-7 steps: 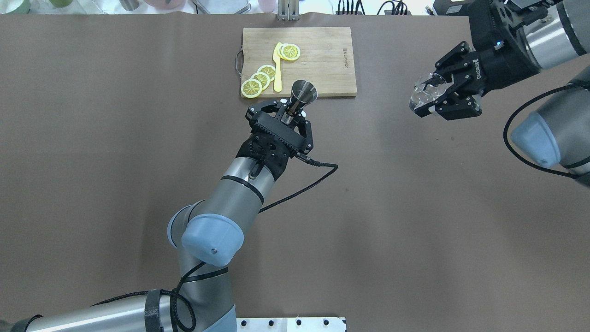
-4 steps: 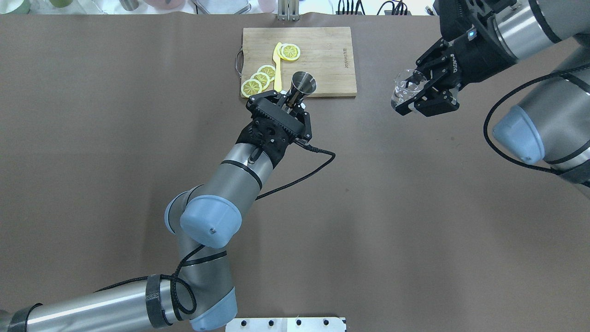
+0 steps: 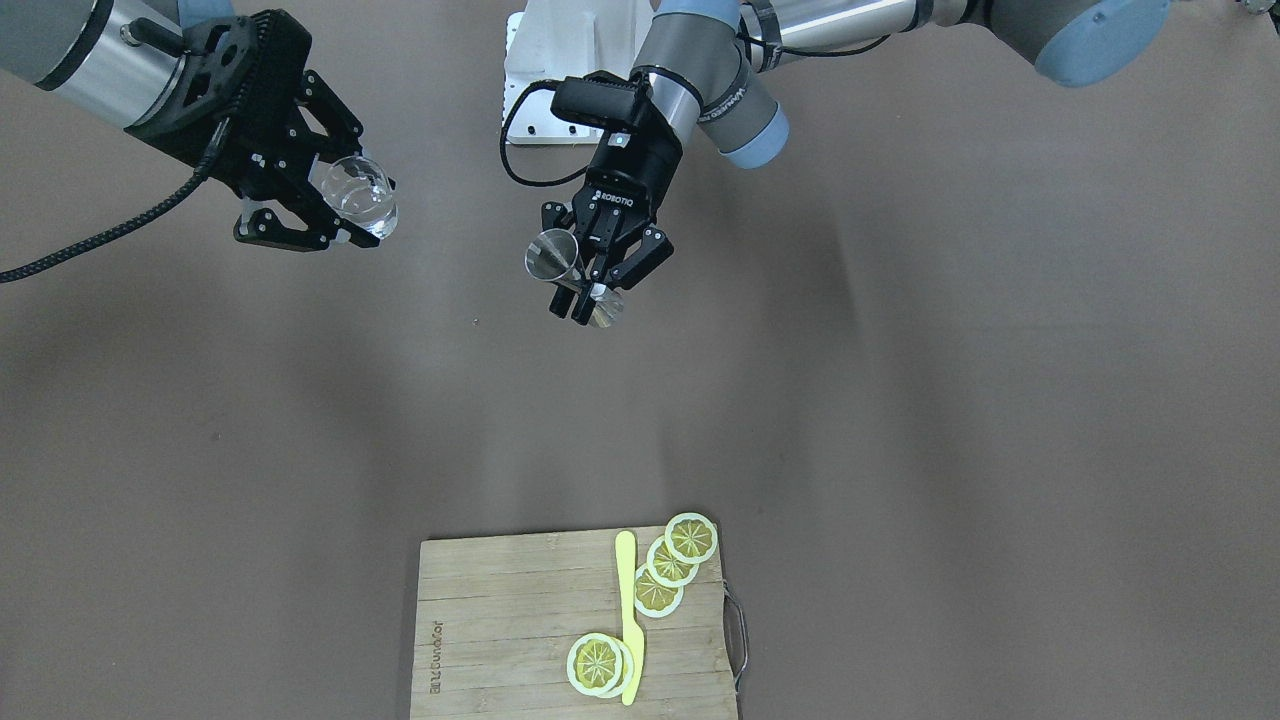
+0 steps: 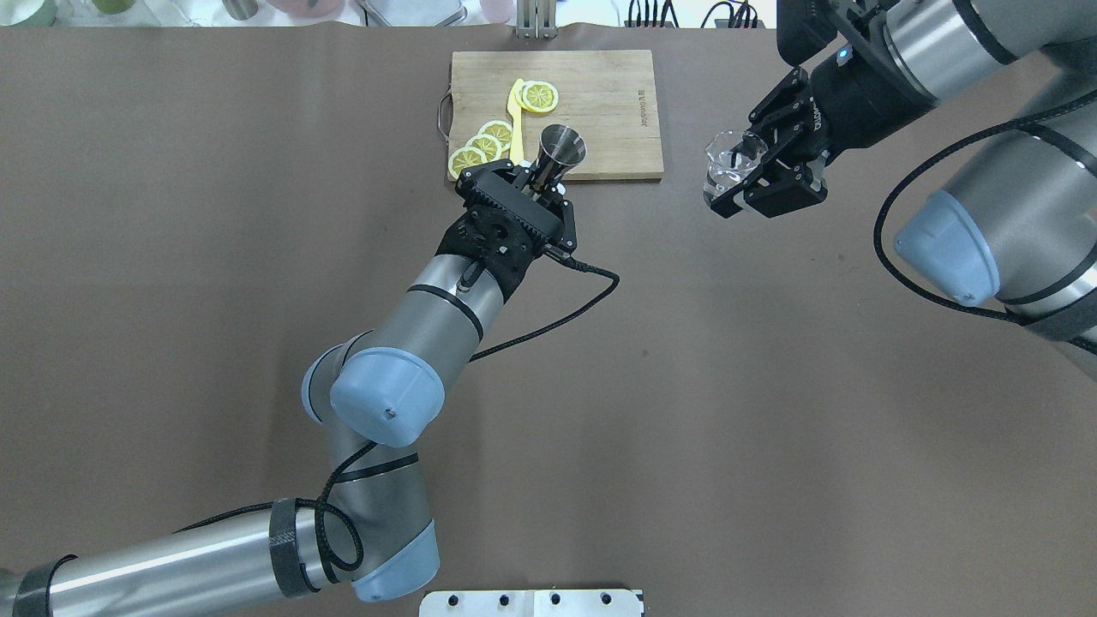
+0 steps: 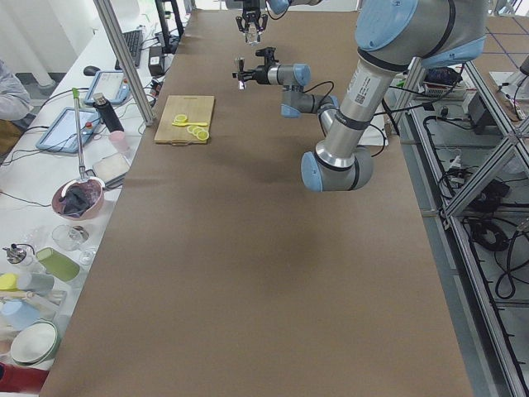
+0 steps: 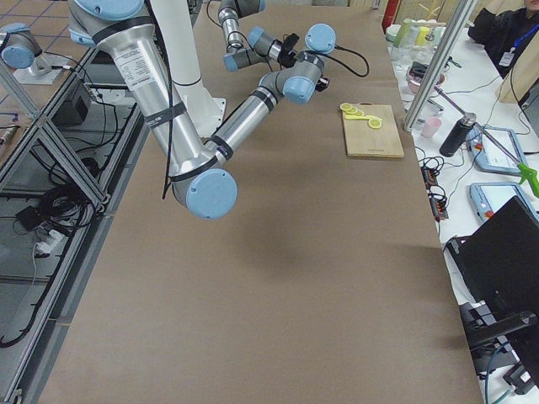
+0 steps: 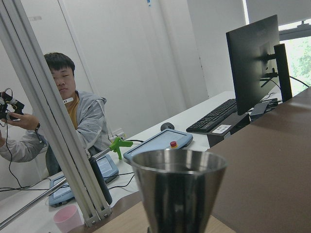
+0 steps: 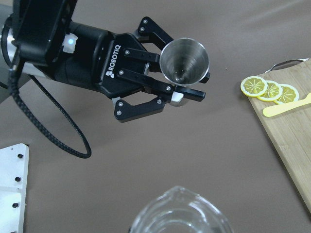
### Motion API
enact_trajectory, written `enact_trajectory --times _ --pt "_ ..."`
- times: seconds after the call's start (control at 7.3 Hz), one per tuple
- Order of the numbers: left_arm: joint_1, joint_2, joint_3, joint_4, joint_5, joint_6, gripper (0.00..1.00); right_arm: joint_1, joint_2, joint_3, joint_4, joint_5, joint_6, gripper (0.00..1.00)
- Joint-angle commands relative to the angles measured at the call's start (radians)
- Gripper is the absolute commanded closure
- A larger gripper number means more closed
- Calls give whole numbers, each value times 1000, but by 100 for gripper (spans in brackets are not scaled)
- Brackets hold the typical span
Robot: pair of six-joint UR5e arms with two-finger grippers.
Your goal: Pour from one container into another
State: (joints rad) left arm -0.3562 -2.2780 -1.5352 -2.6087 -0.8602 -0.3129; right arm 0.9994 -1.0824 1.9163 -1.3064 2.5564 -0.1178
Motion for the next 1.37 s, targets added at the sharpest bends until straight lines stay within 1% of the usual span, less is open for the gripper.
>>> enact_trajectory --times 0.0,0.14,0.27,0.41,0.55,0.68,0.82,1.1,1.23 --pt "-1 0 13 1 1 0 100 5 38 0 -68 -11 -17 100" --pt "-1 0 13 1 1 1 100 8 41 0 -74 -22 -20 100" --pt "0 0 13 1 0 1 100 10 74 -11 -117 -33 -35 100" --pt "0 0 17 1 0 1 100 12 85 0 -198 -72 -145 100" --pt "-1 0 18 -1 -6 1 100 13 122 0 -288 -91 -214 100" --pt "-9 2 18 -2 -7 1 100 1 142 -8 -336 -135 -264 100" --pt "-13 2 20 -4 -7 1 100 -5 168 -14 -384 -162 -301 100" --pt "-12 2 20 -5 -16 1 100 -7 234 -55 -470 -180 -365 100" --pt "-12 6 20 -7 -20 1 100 -7 255 -57 -511 -200 -391 100"
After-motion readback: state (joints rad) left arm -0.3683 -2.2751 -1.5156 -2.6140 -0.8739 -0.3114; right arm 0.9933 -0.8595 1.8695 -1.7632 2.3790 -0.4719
